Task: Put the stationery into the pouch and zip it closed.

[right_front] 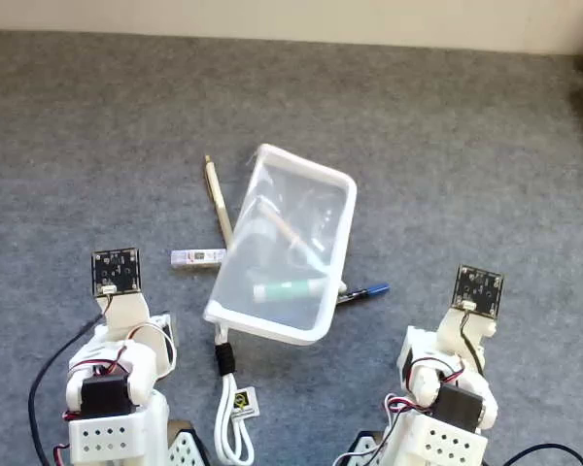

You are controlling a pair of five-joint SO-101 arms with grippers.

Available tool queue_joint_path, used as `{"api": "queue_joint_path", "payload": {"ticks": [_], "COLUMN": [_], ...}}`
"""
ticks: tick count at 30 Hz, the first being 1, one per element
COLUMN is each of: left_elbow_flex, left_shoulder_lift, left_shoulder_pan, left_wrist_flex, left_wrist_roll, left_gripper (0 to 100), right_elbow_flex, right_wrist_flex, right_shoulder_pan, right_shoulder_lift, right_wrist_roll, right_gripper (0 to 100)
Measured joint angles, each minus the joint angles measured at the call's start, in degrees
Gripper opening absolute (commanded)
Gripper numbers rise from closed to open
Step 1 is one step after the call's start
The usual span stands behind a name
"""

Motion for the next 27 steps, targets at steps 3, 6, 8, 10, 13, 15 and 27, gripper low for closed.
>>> {"api": "queue_joint_path", "payload": {"ticks": [3, 6, 8, 10, 13, 15, 27], "left_elbow_flex": [0.0, 0.0, 0.0, 0.0, 0.0, 0.0, 0.0], "left_shoulder_lift": [0.0, 0.0, 0.0, 0.0, 0.0, 0.0, 0.0], "left_shoulder_pan": [0.0, 0.0, 0.0, 0.0, 0.0, 0.0, 0.0], "left_wrist_flex": [0.0, 0.0, 0.0, 0.0, 0.0, 0.0, 0.0], "left_wrist_roll": [0.0, 0.0, 0.0, 0.0, 0.0, 0.0, 0.0], "left_gripper": [13, 13, 13, 13, 13, 13, 13], "right_elbow_flex": [0.0, 0.0, 0.0, 0.0, 0.0, -0.8, -24.4], "right_wrist_flex": [0.0, 0.0, 0.0, -1.4, -3.8, -4.2, 4.4], "right_shoulder_pan": [-0.4, -2.5, -3.1, -3.4, -3.5, -3.8, -21.7], "right_shoulder_lift": [0.0, 0.0, 0.0, 0.0, 0.0, 0.0, -0.5], "right_wrist_roll": [0.0, 0.0, 0.0, 0.0, 0.0, 0.0, -5.3], "right_gripper": [0.4, 0.4, 0.4, 0.4, 0.4, 0.4, 0.4]}}
